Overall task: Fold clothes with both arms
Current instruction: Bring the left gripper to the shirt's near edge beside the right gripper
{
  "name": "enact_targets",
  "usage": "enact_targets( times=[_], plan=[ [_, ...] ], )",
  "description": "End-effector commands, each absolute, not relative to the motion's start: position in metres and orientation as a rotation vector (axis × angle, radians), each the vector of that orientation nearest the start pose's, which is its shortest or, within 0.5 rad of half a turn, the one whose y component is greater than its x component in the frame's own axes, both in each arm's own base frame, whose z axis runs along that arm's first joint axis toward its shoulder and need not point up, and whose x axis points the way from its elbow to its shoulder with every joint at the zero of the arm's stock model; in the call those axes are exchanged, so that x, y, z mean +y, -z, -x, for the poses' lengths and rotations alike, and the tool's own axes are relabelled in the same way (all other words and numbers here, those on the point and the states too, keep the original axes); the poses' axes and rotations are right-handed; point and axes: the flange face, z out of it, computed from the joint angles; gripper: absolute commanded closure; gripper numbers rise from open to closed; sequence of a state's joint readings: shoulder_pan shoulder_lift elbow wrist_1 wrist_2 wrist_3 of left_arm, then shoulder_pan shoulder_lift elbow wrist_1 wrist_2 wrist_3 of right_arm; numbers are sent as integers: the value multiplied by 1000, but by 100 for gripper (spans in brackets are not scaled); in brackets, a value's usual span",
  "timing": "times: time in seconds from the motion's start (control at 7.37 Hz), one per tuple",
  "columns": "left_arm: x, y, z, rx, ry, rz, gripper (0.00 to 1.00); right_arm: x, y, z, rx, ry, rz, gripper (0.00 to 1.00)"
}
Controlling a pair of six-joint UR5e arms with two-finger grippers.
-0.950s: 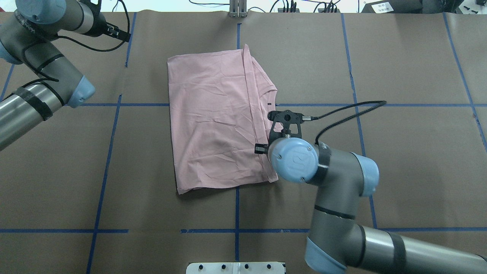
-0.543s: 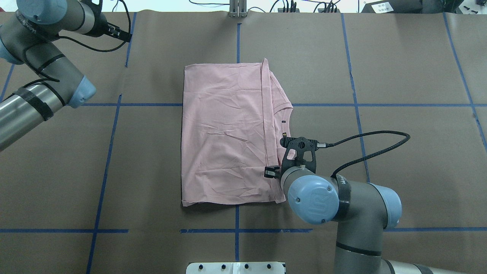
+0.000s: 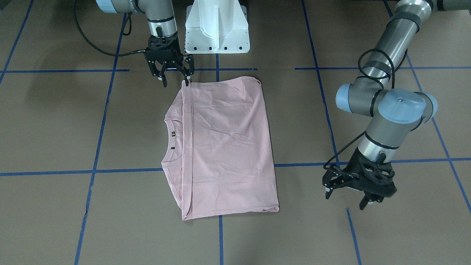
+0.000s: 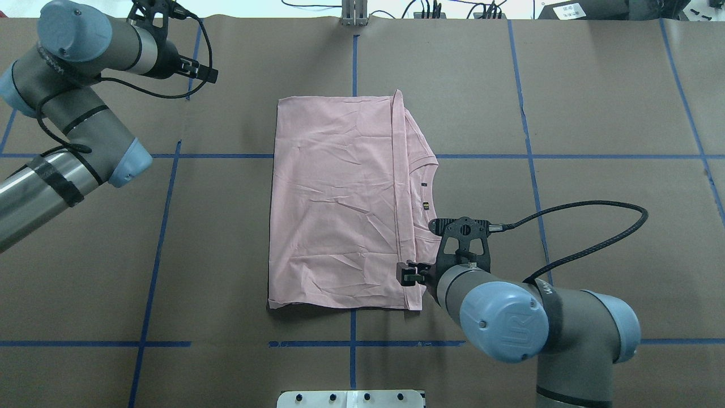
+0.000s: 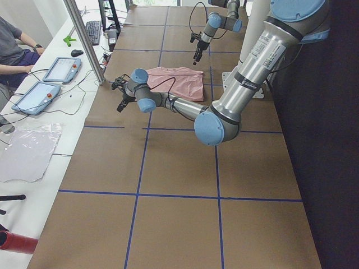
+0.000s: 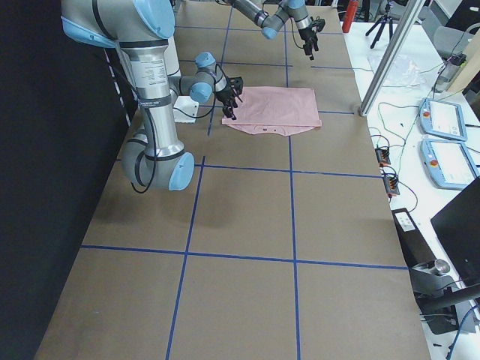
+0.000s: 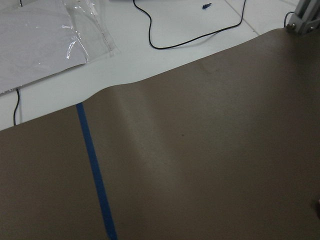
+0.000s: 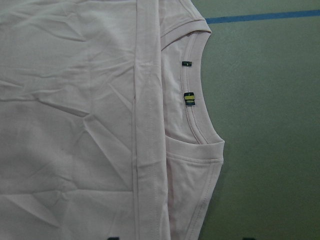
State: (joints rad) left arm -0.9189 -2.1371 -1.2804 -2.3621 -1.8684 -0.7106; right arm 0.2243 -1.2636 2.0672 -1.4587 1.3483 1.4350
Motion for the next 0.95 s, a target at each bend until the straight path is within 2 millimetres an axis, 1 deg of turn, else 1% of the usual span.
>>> enact_targets(
  times=[0.0,0.14,0.27,0.41,0.54,0.68,0.81],
  plan=[
    [-540,-328,-414,1027,-31,-509,0,-268,-287,457,-970,-164,-367,0],
    [-478,-300,-435,1054,7,-434,0,-278,-289,451,-965,-177,-359,0],
    [-412,-282,-451,1054,35,-376,0,-287,-292,447,-953,-188,-369,0],
    [-360,-272,-468,1053,90,-288,0,-289,-292,445,-953,-190,-374,0],
    [-322,-277,-497,1045,128,-236,0,-289,-291,445,-953,-192,-375,0],
    [-300,-281,-513,1040,155,-213,10,-290,-292,445,-950,-192,-376,0],
    [-280,-288,-528,1014,140,-177,13,-290,-292,445,-950,-192,-376,0]
  ],
)
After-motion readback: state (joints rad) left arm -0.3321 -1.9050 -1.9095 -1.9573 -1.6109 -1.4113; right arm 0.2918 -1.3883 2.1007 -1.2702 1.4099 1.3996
